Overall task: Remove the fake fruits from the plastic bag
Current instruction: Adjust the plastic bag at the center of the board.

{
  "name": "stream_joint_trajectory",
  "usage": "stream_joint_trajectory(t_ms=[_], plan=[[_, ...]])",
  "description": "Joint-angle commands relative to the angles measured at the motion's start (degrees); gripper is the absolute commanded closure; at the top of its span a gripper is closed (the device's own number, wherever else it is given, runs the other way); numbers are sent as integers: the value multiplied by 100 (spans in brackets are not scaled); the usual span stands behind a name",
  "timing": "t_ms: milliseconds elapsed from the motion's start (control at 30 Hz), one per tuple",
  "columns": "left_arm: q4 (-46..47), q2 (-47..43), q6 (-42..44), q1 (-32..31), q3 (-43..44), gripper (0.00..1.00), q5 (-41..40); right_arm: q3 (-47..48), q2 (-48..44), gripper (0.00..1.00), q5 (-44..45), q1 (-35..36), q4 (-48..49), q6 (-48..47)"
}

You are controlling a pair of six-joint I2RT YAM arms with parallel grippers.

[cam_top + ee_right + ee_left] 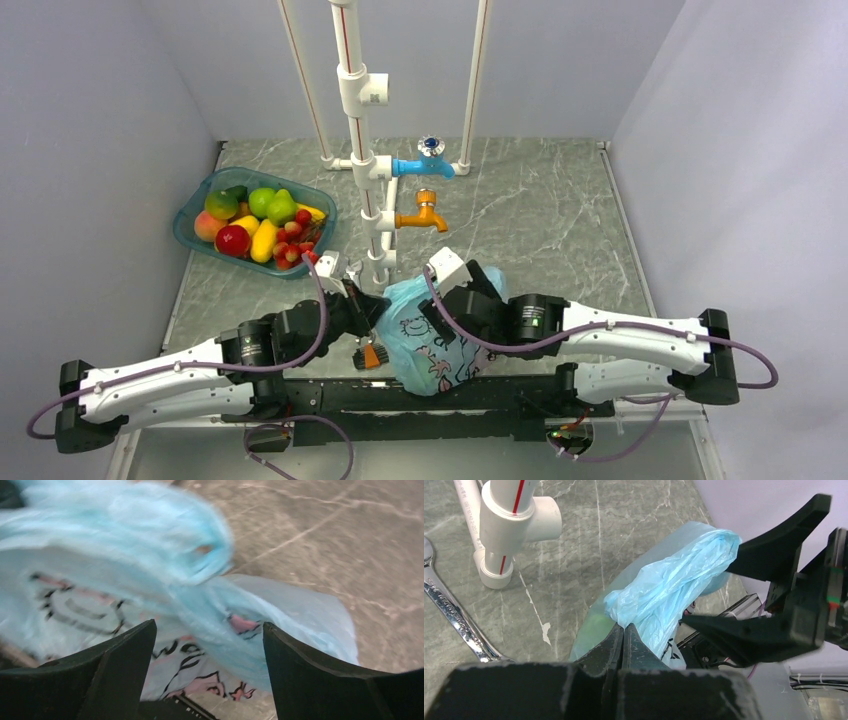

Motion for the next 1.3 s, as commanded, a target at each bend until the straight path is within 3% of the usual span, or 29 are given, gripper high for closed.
stream_joint_trajectory(t_ms=[0,133,200,333,433,500,600,667,700,800,900,1100,1133,1267], plan=[[6,84,-60,9,125,100,24,-1,-60,26,1805,21,176,442],[-87,24,-154,9,103,100,-18,-257,-575,66,2241,9,475,608],[-152,-49,-241,9,62,100,-19,-407,-1003,73,2324,-61,510,786],[-234,-210,-289,10,13,100,-1,-603,-2183,99,1023,-1249,462,1082],[-212,-270,-324,9,-97,100,7,-830,-2822,100,-877,-2361,957,717],[-276,-256,-317,9,-69,100,18,-826,-2921,100,-1897,-2695,1059,555],[-355,-222,-259,9,18,100,90,-834,-2822,100,-2585,-2735,1123,277],[-359,-191,-128,9,100,98,232,-863,-2782,100,-2576,-2736,1068,202],[-373,-152,-48,9,174,92,293,-866,-2794,100,-2529,-2736,1031,190],[-579,34,227,9,619,60,468,-870,-2926,100,-2594,-2728,1008,69],[-733,400,662,9,1172,39,669,-838,-3000,100,-2665,-2733,990,14],[-2148,1813,1366,5,3021,26,531,-838,-2868,100,-2747,-2731,912,28],[-2364,2049,1435,5,3310,14,479,-847,-2861,100,-2768,-2726,918,44],[-2922,2787,1584,-84,4155,2,53,-918,-2894,100,-2785,-2732,983,51]])
